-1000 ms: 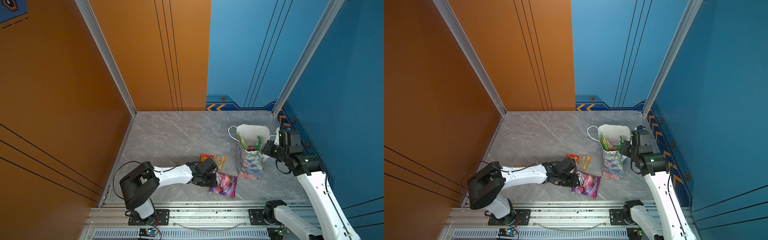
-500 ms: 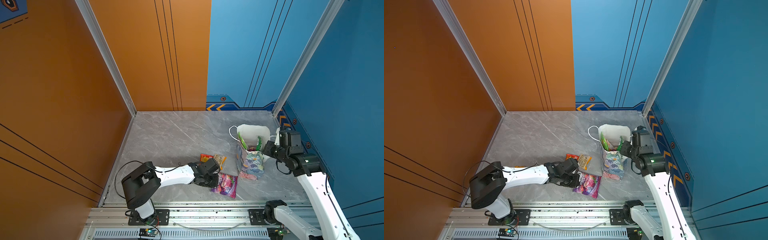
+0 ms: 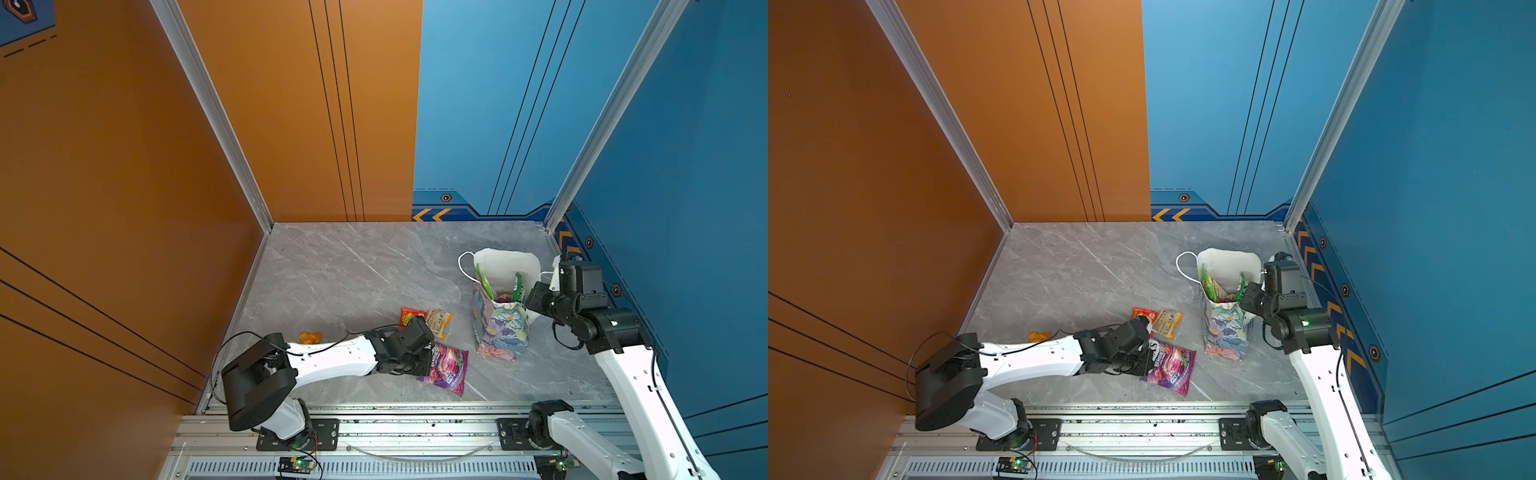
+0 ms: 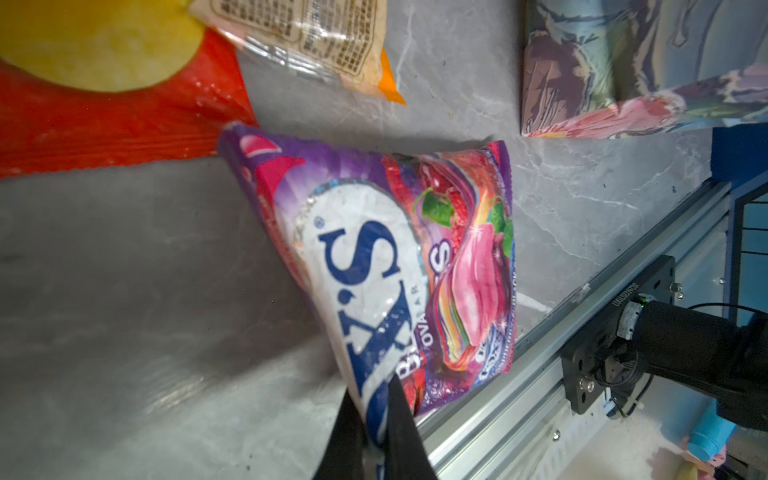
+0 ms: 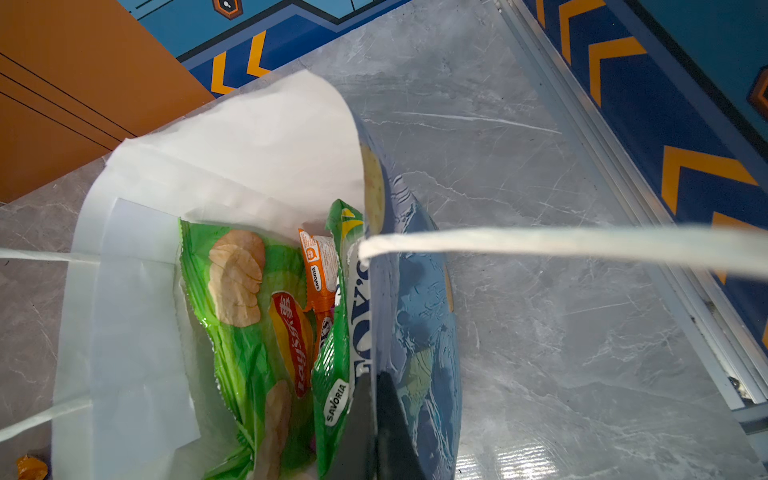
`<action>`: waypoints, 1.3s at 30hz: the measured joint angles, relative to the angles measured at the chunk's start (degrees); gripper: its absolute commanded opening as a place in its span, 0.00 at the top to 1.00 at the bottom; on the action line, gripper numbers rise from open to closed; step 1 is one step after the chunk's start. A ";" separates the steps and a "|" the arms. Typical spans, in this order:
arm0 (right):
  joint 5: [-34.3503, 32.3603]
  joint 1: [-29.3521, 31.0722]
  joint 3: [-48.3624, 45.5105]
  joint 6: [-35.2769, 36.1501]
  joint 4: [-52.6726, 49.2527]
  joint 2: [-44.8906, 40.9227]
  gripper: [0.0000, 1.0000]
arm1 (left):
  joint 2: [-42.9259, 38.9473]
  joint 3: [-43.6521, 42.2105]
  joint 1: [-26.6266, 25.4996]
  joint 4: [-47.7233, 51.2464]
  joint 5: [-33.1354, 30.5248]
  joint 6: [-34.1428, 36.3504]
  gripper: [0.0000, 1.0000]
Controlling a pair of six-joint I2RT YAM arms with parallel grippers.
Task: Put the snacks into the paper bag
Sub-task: 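Lift the purple Fox's Berries packet with the left gripper and carry it over the bag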
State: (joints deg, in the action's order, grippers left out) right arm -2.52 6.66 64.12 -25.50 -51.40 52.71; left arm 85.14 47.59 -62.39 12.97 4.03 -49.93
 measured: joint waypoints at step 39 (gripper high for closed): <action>1.01 -0.26 0.33 0.00 -0.02 0.22 1.00 | -23.89 22.34 -2.67 6.14 -25.05 28.46 1.00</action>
State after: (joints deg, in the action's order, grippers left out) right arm -1.52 6.39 64.45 -25.50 -51.42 52.93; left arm 61.25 69.93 -65.06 19.11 -21.02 -21.47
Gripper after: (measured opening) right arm 0.047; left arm 0.091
